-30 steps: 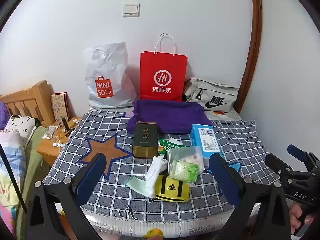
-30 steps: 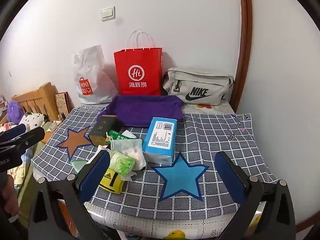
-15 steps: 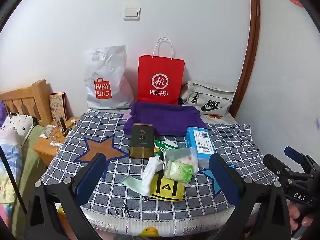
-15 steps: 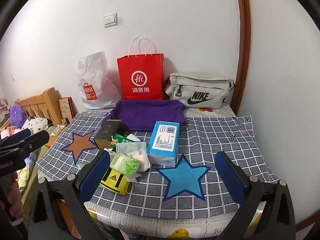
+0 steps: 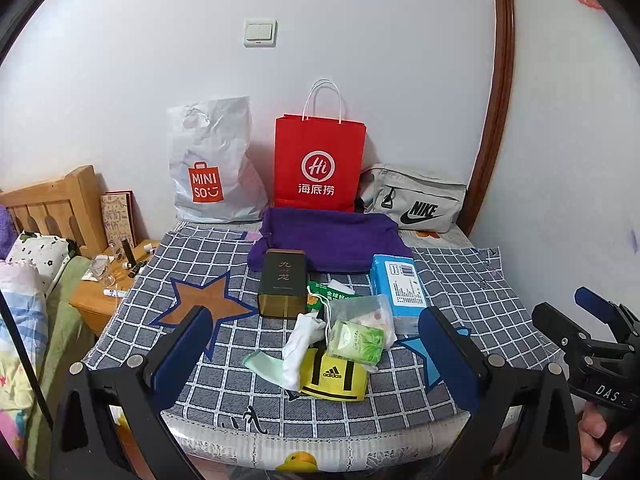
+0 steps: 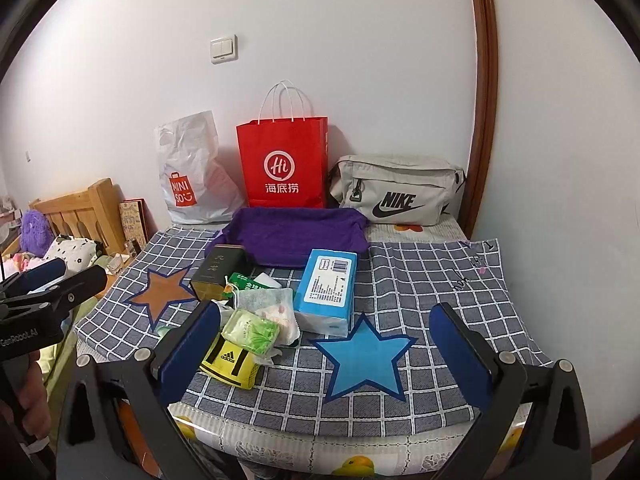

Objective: Organize soft objects

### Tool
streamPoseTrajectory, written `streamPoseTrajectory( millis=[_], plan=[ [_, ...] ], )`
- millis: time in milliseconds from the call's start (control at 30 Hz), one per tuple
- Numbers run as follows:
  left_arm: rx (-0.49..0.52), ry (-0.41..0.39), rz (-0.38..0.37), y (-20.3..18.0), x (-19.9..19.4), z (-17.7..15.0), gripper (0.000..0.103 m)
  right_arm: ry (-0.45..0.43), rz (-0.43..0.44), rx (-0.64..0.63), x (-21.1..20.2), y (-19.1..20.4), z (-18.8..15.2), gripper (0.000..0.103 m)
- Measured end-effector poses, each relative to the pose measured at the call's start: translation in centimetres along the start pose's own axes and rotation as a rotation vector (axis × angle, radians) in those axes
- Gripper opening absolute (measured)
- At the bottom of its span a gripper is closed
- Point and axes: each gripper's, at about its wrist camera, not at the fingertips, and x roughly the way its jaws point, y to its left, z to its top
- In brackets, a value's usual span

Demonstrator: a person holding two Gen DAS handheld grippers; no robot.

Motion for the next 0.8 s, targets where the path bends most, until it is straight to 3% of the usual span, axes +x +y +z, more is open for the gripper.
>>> streamPoseTrajectory(
  millis=[800],
  plan=[
    [0.003, -0.009, 0.011, -0.34, -0.77, -0.08, 0.103, -0.021, 0.005, -0.002, -0.79, 0.2, -0.11, 0.103]
  ],
)
